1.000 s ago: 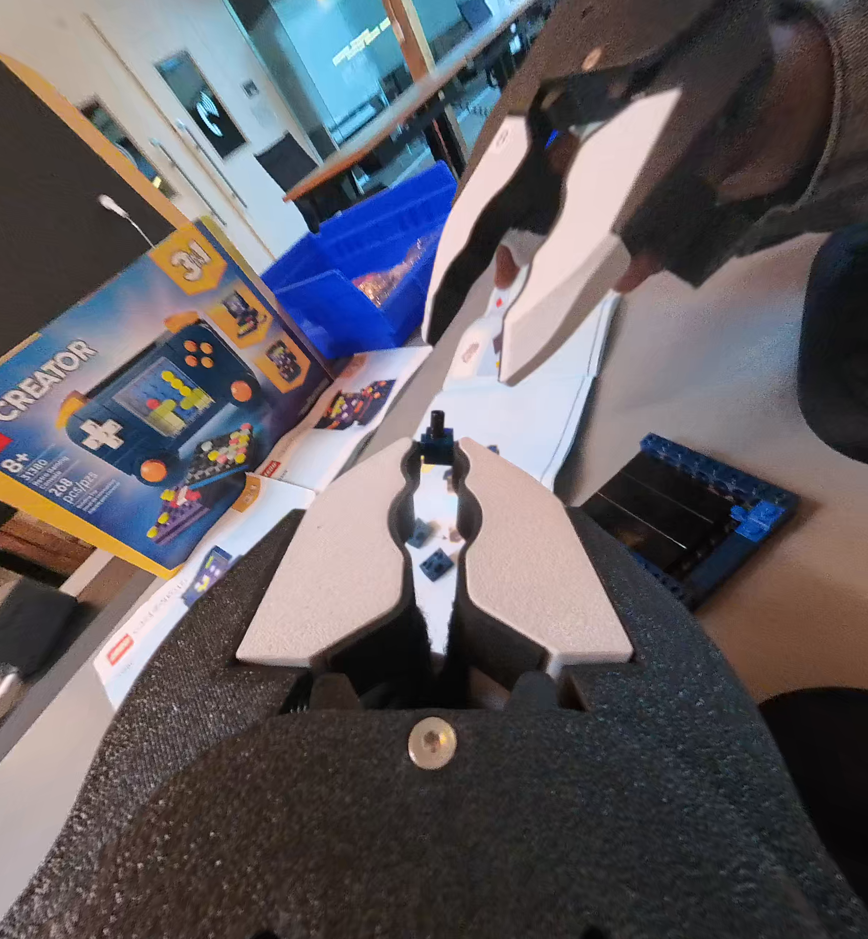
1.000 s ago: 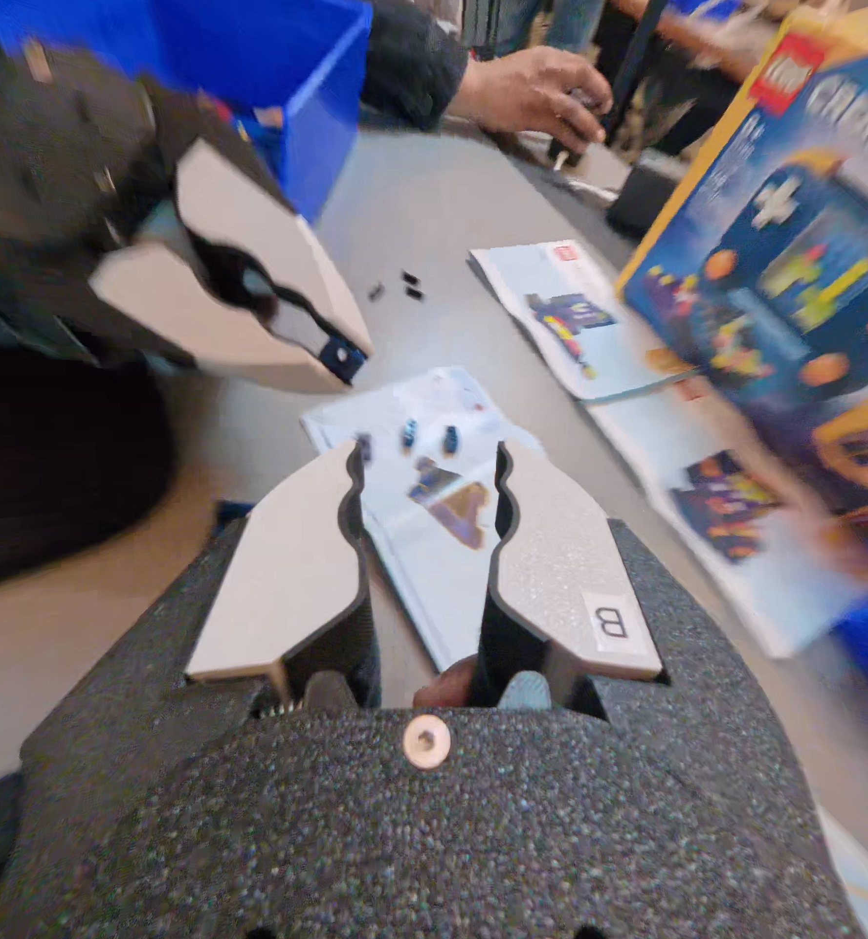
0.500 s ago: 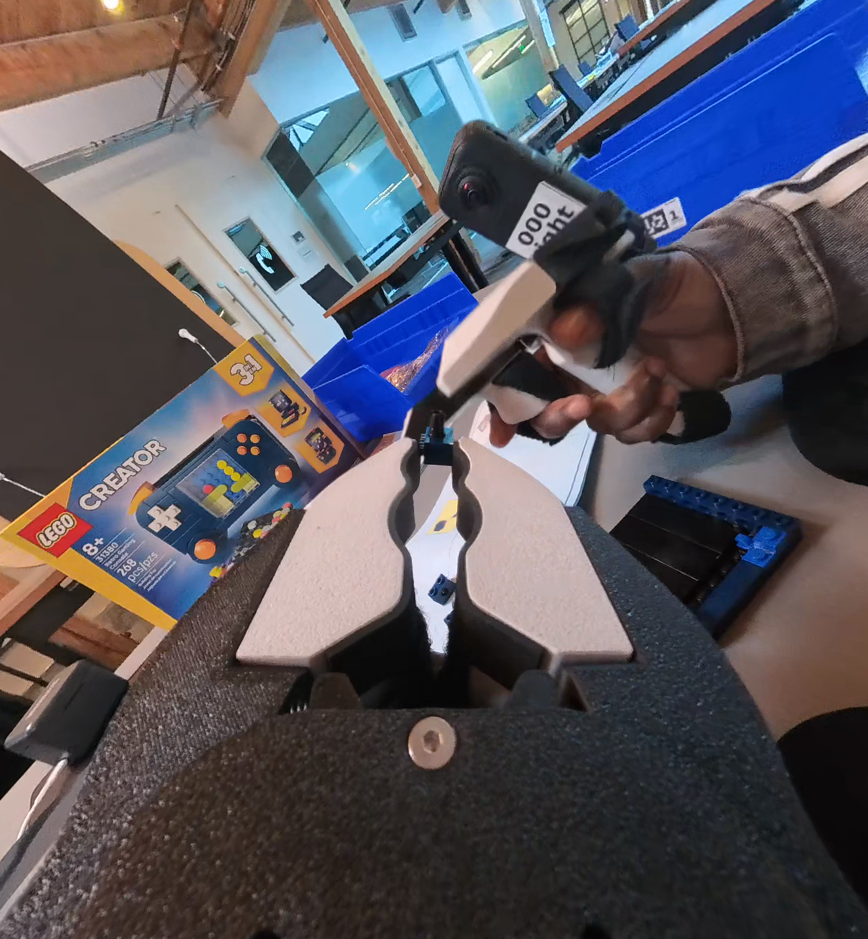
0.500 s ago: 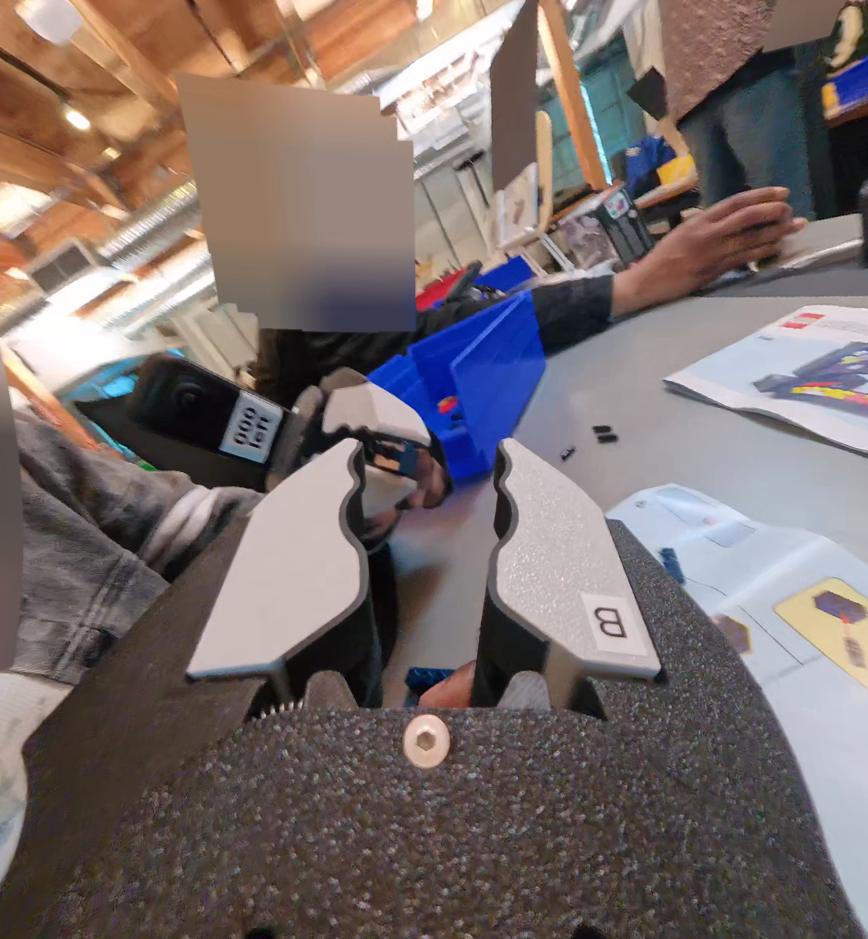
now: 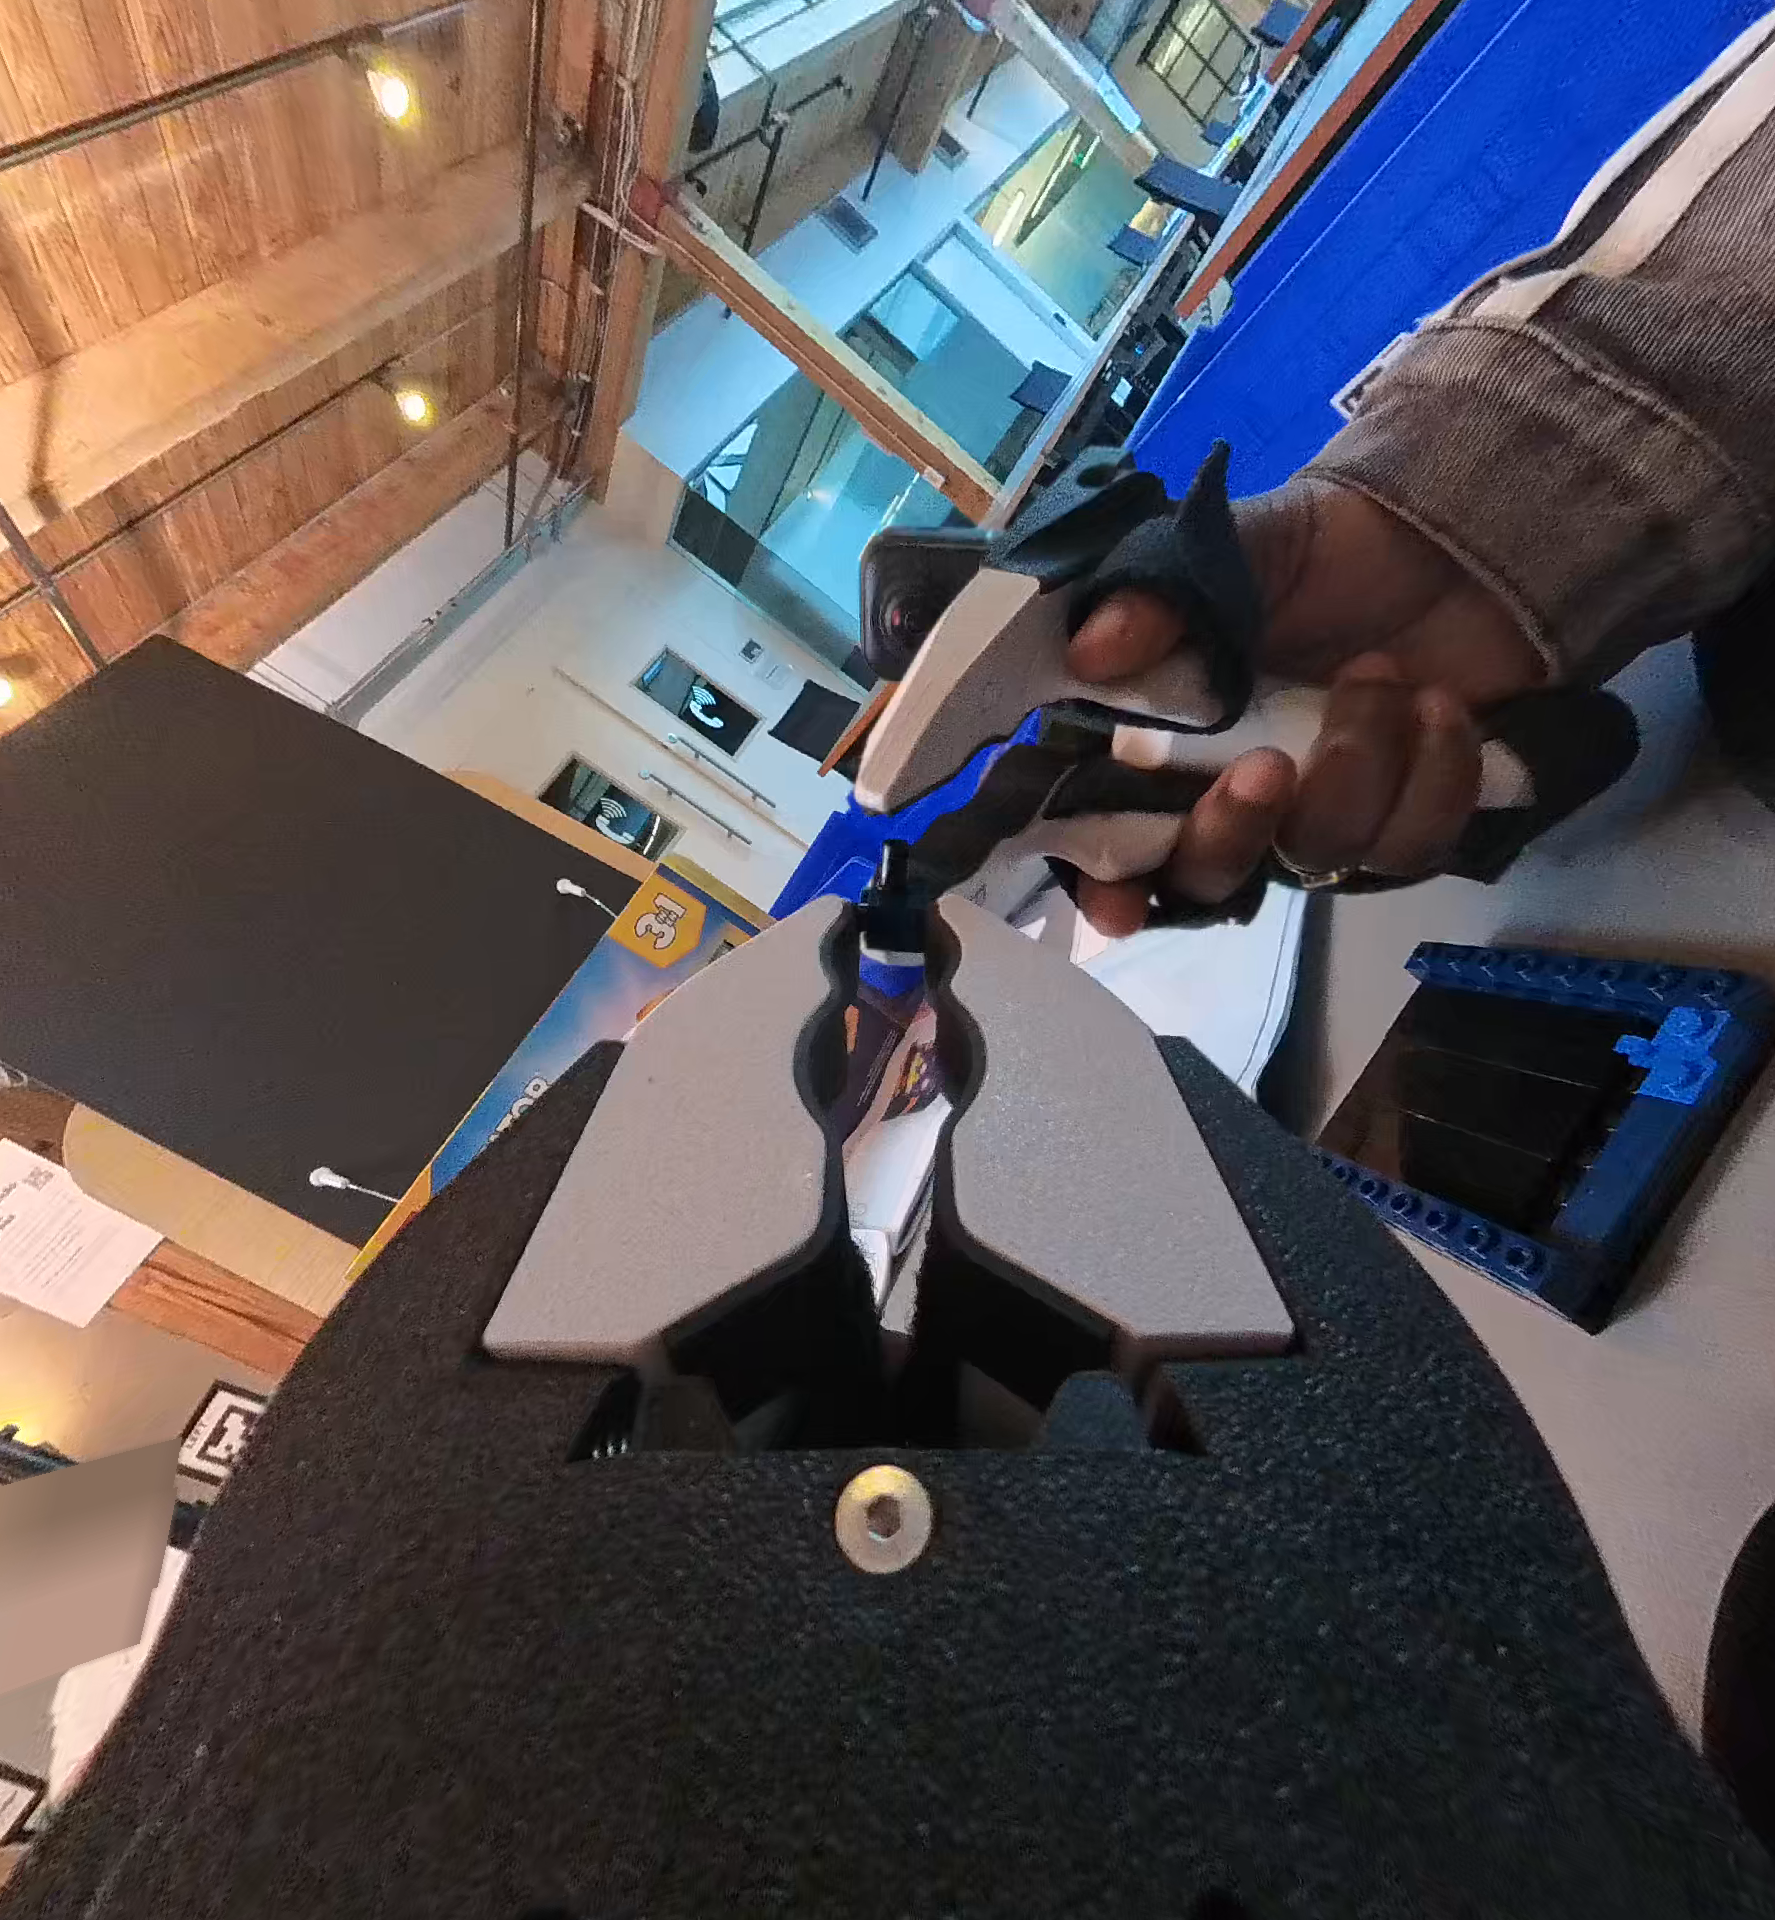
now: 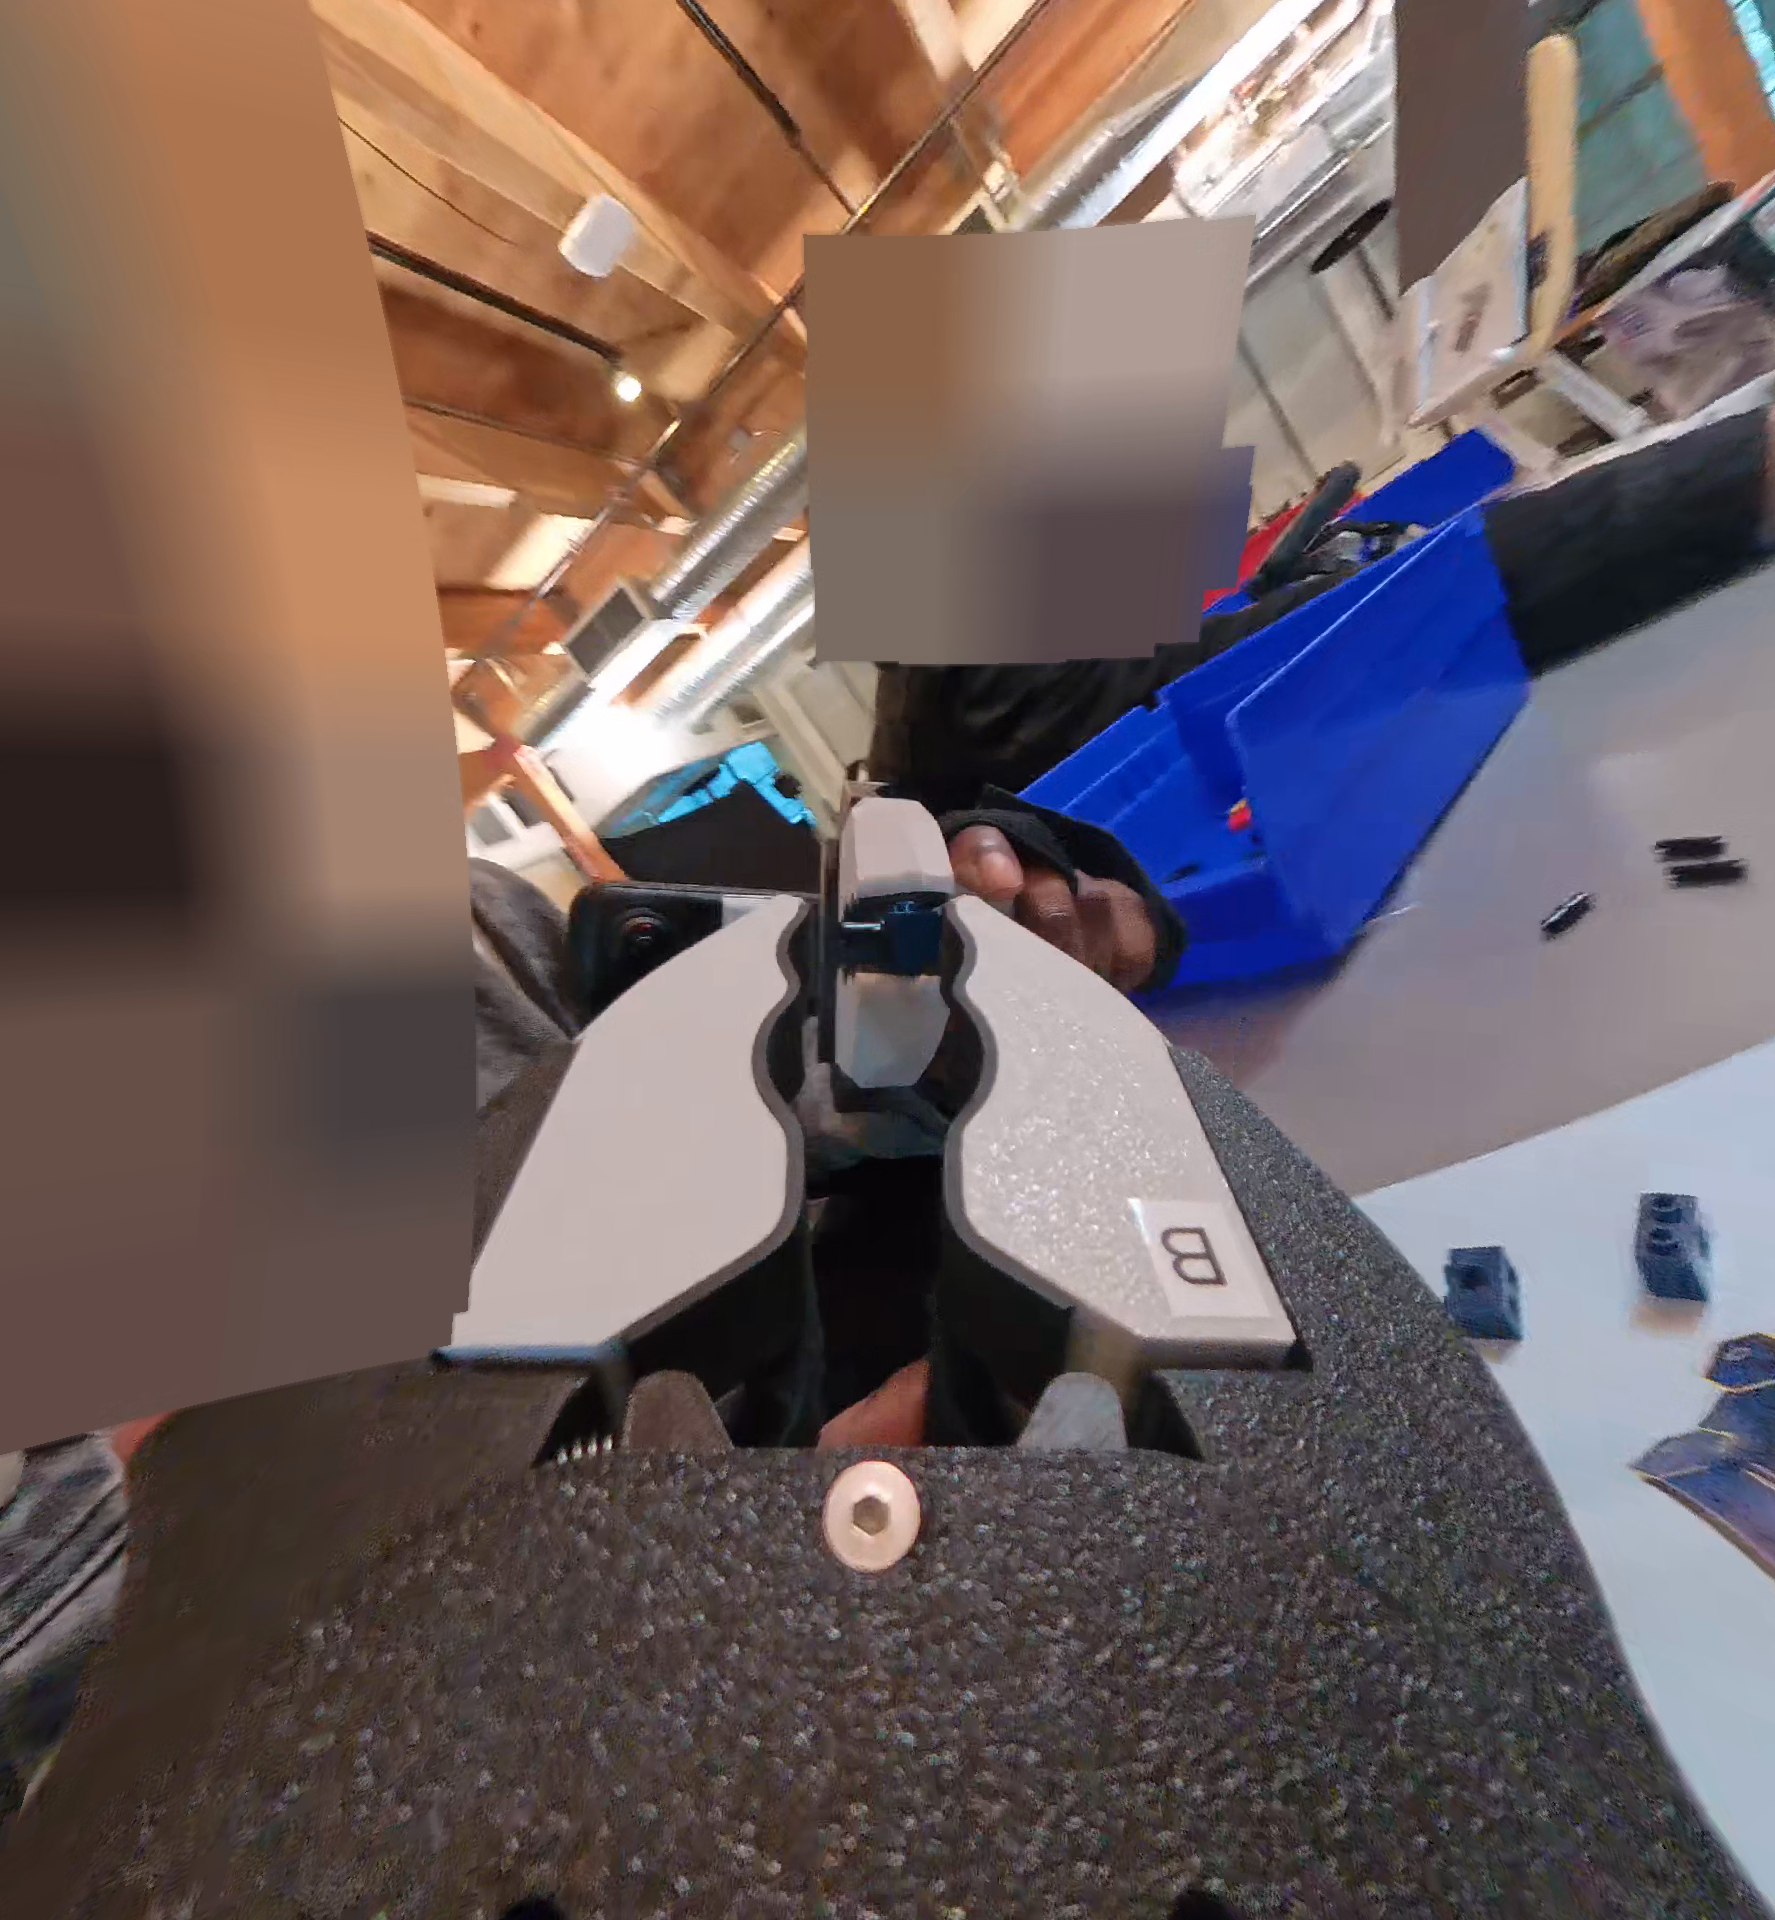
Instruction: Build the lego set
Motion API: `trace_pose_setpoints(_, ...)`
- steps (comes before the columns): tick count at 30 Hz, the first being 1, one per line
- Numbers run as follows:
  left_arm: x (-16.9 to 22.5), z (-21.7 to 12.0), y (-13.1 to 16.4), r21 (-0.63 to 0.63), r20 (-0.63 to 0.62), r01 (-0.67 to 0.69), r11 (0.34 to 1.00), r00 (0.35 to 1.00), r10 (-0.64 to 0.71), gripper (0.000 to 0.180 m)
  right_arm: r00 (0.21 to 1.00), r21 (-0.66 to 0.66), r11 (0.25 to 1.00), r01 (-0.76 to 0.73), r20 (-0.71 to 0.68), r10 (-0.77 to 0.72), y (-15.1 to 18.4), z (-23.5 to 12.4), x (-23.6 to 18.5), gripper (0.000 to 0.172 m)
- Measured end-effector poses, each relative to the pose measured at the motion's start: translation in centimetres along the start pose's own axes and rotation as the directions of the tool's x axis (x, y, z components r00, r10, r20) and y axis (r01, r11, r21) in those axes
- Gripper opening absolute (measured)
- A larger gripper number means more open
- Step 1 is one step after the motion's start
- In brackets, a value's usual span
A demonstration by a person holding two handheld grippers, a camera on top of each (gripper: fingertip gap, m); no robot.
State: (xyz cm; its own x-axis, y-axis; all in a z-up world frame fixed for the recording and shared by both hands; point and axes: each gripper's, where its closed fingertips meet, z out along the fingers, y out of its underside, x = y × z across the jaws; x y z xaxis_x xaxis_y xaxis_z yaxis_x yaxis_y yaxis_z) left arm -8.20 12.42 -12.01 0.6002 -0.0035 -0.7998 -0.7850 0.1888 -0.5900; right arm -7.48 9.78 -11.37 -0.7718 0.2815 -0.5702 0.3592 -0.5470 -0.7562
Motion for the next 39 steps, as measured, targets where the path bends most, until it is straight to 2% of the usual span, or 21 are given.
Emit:
trace_pose_setpoints(6, 0.1, 0.1, -0.1, 0.004, -0.003, -0.029, 1.0, 1.0, 0.029, 0.011, 0.999, -0.029, 0.999, 0.043, -0.017, -0.044, 0.3, -0.1, 0.1, 0.017)
trace_pose_setpoints(10, -0.2, 0.1, -0.8, 0.04, 0.015, -0.016, 0.999, 1.0, 0.015, 0.013, 0.999, -0.004, 0.999, 0.036, 0.037, -0.036, 0.0, -0.1, -0.6, 0.017)
trace_pose_setpoints(15, -0.9, 0.1, -0.9, 0.064, 0.016, 0.051, 0.997, 0.999, -0.052, 0.024, 0.993, 0.096, 0.993, -0.062, 0.108, 0.052, -1.3, -0.8, -1.0, 0.017)
trace_pose_setpoints(17, -0.7, 0.3, -0.8, 0.058, 0.013, 0.026, 0.998, 1.0, -0.027, 0.026, 0.983, 0.095, 0.986, -0.14, 0.134, 0.127, -1.2, -0.7, -0.8, 0.017)
trace_pose_setpoints(20, -0.3, 0.5, -0.9, 0.047, 0.006, -0.027, 0.999, 1.0, 0.027, 0.024, 0.959, 0.083, 0.968, -0.235, 0.181, 0.218, -0.9, -0.6, -0.8, 0.017)
trace_pose_setpoints(28, -0.7, 0.6, -0.8, 0.049, 0.02, -0.035, 0.998, 0.999, 0.034, 0.022, 0.933, 0.033, 0.95, -0.311, 0.198, 0.299, 0.0, -0.3, -0.6, 0.017)
trace_pose_setpoints(32, -0.6, 0.5, -1.2, 0.067, 0.004, -0.03, 0.997, 1.0, 0.03, 0.012, 0.925, 0.011, 0.946, -0.323, 0.215, 0.313, 0.3, -0.2, -0.9, 0.017)
trace_pose_setpoints(39, -0.8, 0.5, -0.9, 0.054, -0.016, -0.012, 0.998, 1.0, 0.013, 0.011, 0.925, 0.014, 0.944, -0.329, 0.205, 0.32, 0.3, -0.2, -0.6, 0.017)
